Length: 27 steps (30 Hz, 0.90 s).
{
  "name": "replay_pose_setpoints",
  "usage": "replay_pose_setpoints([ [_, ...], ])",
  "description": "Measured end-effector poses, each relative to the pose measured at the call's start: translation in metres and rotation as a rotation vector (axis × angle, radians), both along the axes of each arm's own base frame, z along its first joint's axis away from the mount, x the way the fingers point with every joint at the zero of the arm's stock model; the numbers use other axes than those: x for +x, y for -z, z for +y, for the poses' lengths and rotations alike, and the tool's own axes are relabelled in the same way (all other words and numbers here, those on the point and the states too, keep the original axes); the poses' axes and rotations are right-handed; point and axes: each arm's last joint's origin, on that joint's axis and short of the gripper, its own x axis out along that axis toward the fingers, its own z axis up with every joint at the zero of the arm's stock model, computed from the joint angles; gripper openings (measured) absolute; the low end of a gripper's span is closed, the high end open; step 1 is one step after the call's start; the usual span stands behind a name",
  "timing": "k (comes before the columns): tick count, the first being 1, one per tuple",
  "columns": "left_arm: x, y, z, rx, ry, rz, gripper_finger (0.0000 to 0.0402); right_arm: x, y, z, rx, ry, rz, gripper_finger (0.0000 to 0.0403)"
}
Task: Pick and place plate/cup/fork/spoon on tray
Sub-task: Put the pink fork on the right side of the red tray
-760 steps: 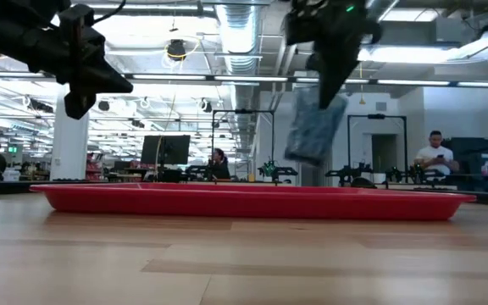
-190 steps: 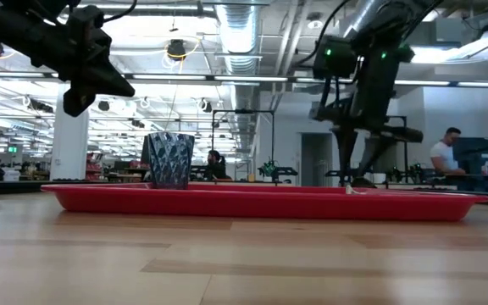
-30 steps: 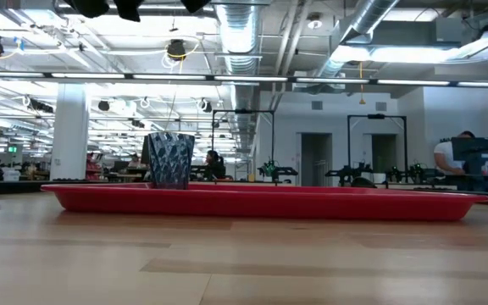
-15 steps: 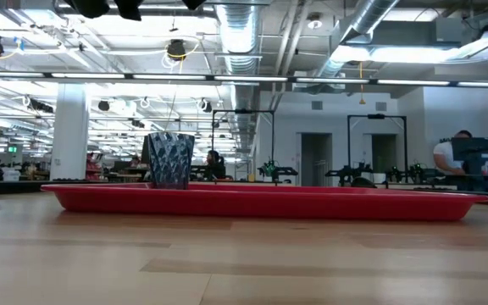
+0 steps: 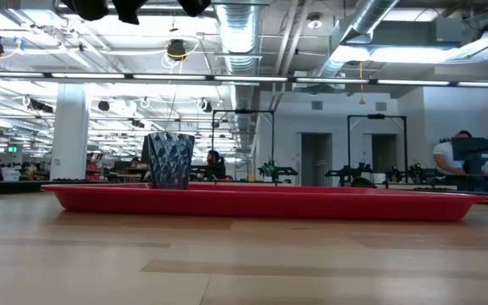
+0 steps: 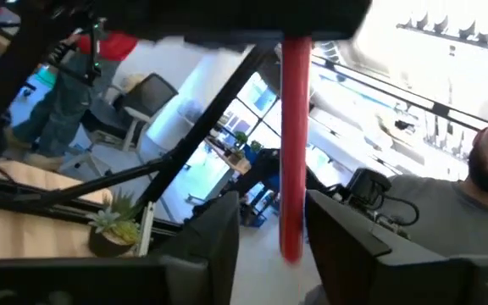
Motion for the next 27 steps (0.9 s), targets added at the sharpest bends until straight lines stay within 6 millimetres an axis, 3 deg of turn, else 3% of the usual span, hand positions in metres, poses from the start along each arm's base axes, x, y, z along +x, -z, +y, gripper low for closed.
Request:
replay_pose_setpoints([
  [4, -0.005, 0.000, 0.006, 0.048, -0.028, 0.001, 0.0148, -0.018, -0.006, -0.009, 0.015, 0.061, 0.111, 0.0044],
  [10, -0.021, 0.009, 0.014, 0.158, -0.177, 0.095, 0.0150, -0.062, -0.004, -0.020, 0.077, 0.241, 0.458, 0.0043],
  [19, -0.060, 0.014, 0.012, 0.338, -0.599, 0.294, 0.0096, -0.104, 0.055, -0.019, 0.313, 0.517, 1.273, 0.0043],
  [23, -0.073, 0.011, 0.007, 0.368, -0.678, 0.322, 0.0069, -0.101, 0.085, -0.020, 0.395, 0.590, 1.562, 0.0043],
  [27, -0.083, 0.010, 0.003, 0.371, -0.725, 0.356, 0.0048, -0.087, 0.115, -0.025, 0.435, 0.623, 1.729, 0.0043],
])
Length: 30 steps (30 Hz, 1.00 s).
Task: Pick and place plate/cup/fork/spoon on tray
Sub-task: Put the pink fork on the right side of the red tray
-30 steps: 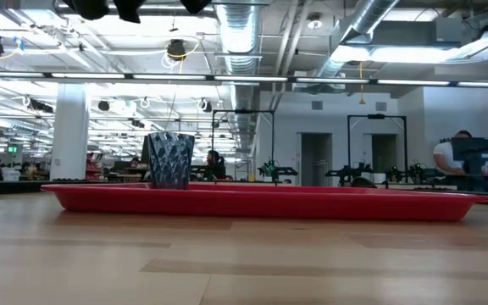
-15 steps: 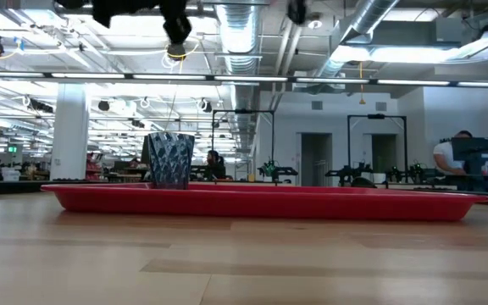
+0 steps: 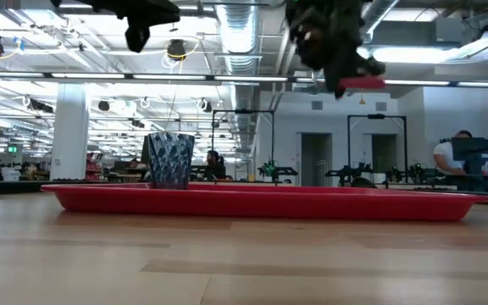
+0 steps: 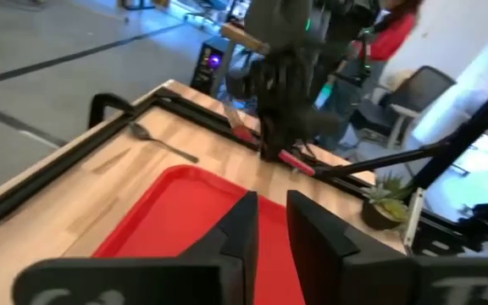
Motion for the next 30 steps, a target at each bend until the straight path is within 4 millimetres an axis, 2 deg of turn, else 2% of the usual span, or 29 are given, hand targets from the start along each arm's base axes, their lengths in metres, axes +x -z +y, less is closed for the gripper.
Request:
replay_pose_setpoints([
  [4, -0.007, 0.001, -0.003, -0.009, -0.017, 0.024, 0.0036, 0.007, 0.040, -0.003, 0.054, 0.054, 0.141, 0.0043],
  [8, -0.013, 0.000, -0.007, -0.009, -0.035, 0.038, 0.0029, -0.002, 0.078, 0.000, 0.105, 0.110, 0.288, 0.0042],
  [13, -0.017, 0.000, -0.009, 0.008, -0.050, 0.046, 0.0027, -0.011, 0.114, 0.000, 0.133, 0.230, 0.324, 0.0043],
  [17, -0.018, 0.001, -0.009, 0.003, -0.050, 0.058, 0.0027, -0.011, 0.125, -0.004, 0.109, 0.320, 0.298, 0.0043],
  [21, -0.017, 0.002, -0.008, 0.000, -0.050, 0.070, 0.0027, -0.012, 0.125, -0.010, 0.045, 0.383, 0.307, 0.0043],
  [23, -0.016, 0.003, -0.008, -0.004, -0.051, 0.077, 0.0027, -0.014, 0.126, -0.012, 0.036, 0.395, 0.318, 0.0043],
  [30, -0.017, 0.005, -0.008, -0.013, -0.050, 0.094, 0.0027, -0.008, 0.149, -0.015, 0.066, 0.387, 0.379, 0.0042],
])
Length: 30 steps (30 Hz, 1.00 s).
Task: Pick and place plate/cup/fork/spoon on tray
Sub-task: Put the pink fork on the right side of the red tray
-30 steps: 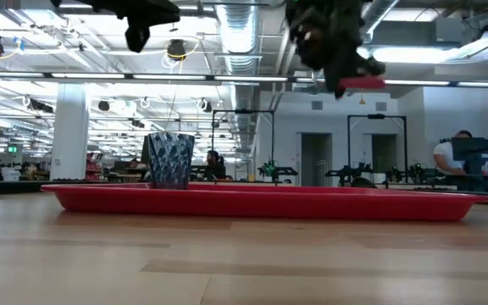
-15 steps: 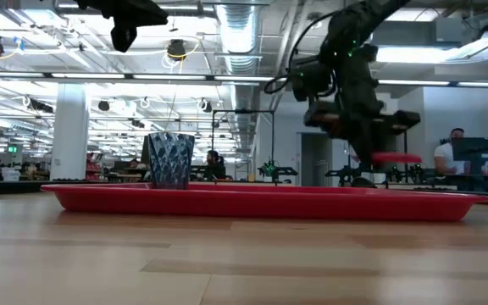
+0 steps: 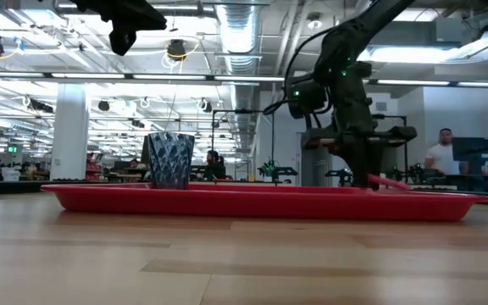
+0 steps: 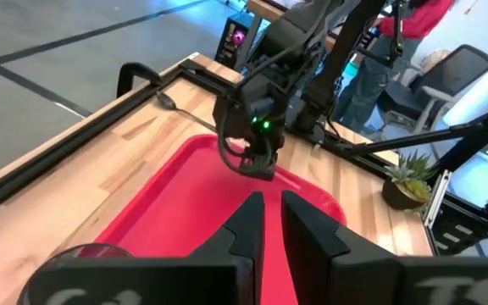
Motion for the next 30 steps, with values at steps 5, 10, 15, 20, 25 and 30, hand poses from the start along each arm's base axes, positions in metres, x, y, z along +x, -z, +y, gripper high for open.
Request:
replay_pose_setpoints([
  [5, 0.000, 0.000, 0.000, -0.017, -0.005, -0.003, 0.0027, 0.002, 0.005, 0.004, 0.006, 0.002, 0.028, 0.0043],
  [10, 0.000, 0.000, 0.000, -0.019, -0.006, -0.002, 0.0027, 0.000, 0.005, 0.003, -0.006, 0.018, 0.056, 0.0045],
  [15, -0.001, 0.002, 0.000, -0.037, -0.009, 0.015, 0.0027, 0.001, 0.005, 0.003, -0.020, 0.024, 0.045, 0.0052],
  [20, -0.001, 0.003, 0.000, -0.042, -0.009, 0.022, 0.0027, -0.001, 0.008, 0.002, -0.033, 0.035, 0.060, 0.0053],
  [25, -0.001, 0.003, 0.000, -0.048, -0.011, 0.021, 0.0027, -0.007, 0.017, 0.007, -0.007, 0.054, 0.081, 0.0054],
  [30, -0.001, 0.003, 0.000, -0.048, -0.012, 0.020, 0.0027, -0.005, 0.018, 0.009, -0.005, 0.052, 0.068, 0.0054],
])
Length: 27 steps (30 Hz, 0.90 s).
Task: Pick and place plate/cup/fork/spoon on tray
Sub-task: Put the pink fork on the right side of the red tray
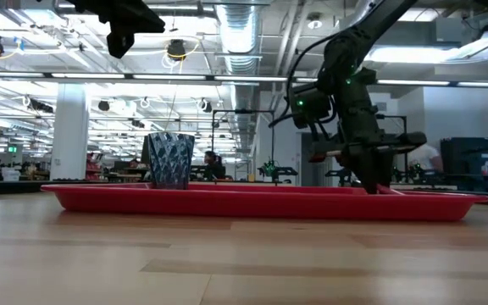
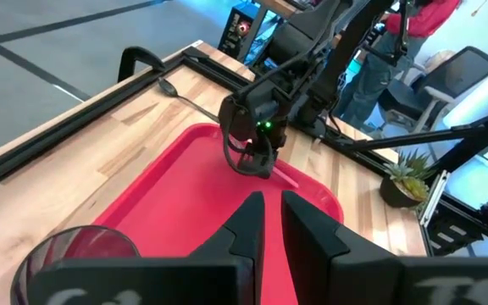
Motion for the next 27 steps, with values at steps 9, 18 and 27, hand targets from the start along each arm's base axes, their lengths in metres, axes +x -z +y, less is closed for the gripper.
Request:
replay_pose_setpoints([
  [9, 0.0000, 0.0001, 0.0001, -0.008, -0.006, 0.000, 0.0027, 0.0015, 0.0003, -0.0011, -0.008, 0.000, -0.017, 0.0081],
  [18, -0.0001, 0.0002, 0.0000, -0.010, -0.006, 0.000, 0.0027, 0.0012, 0.0003, -0.0009, -0.003, -0.010, -0.017, 0.0103],
  [27, -0.0001, 0.0002, 0.0001, -0.010, -0.006, 0.001, 0.0027, 0.0018, 0.0000, 0.0030, 0.028, -0.014, -0.020, 0.0100],
])
